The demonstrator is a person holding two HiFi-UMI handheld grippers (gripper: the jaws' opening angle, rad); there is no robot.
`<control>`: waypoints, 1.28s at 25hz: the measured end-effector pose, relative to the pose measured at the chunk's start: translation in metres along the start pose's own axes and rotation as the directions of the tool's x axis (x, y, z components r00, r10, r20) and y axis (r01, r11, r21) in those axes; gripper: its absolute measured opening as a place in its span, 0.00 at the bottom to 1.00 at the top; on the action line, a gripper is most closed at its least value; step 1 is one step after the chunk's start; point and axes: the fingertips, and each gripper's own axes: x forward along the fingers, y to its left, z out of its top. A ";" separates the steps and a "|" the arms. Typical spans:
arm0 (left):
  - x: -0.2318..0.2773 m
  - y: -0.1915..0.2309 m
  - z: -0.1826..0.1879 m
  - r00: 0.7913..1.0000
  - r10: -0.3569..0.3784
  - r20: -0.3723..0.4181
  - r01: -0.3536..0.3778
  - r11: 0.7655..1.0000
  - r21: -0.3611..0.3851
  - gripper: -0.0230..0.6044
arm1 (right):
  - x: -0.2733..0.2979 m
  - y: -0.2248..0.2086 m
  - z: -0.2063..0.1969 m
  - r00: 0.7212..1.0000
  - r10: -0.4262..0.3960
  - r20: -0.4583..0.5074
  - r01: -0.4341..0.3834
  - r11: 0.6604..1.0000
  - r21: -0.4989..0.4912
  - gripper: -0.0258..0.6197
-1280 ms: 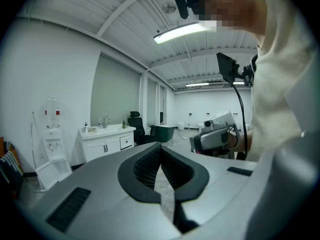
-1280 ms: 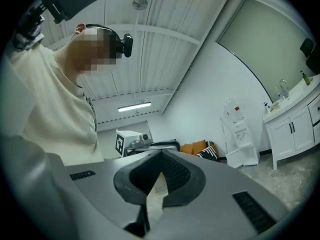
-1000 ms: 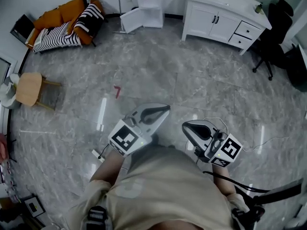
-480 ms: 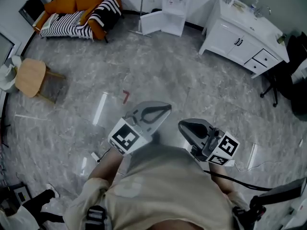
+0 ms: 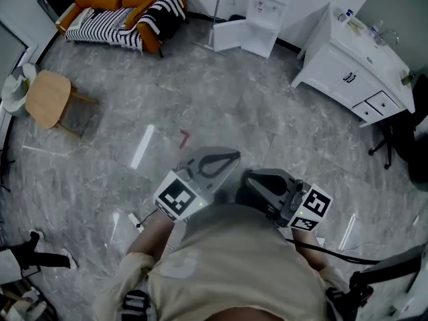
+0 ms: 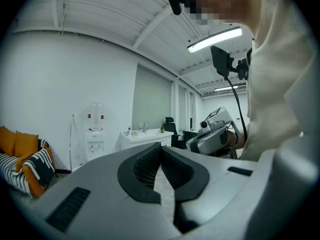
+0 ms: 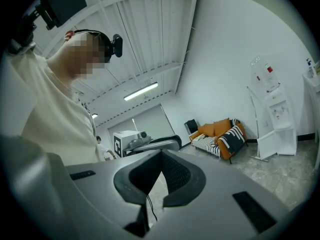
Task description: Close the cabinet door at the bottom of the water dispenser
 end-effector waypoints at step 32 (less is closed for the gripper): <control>0.203 0.191 0.040 0.985 0.153 -0.077 -0.154 0.988 -0.008 0.02 | 0.011 -0.252 0.116 0.981 0.192 -0.001 -0.191 0.981 0.041 0.06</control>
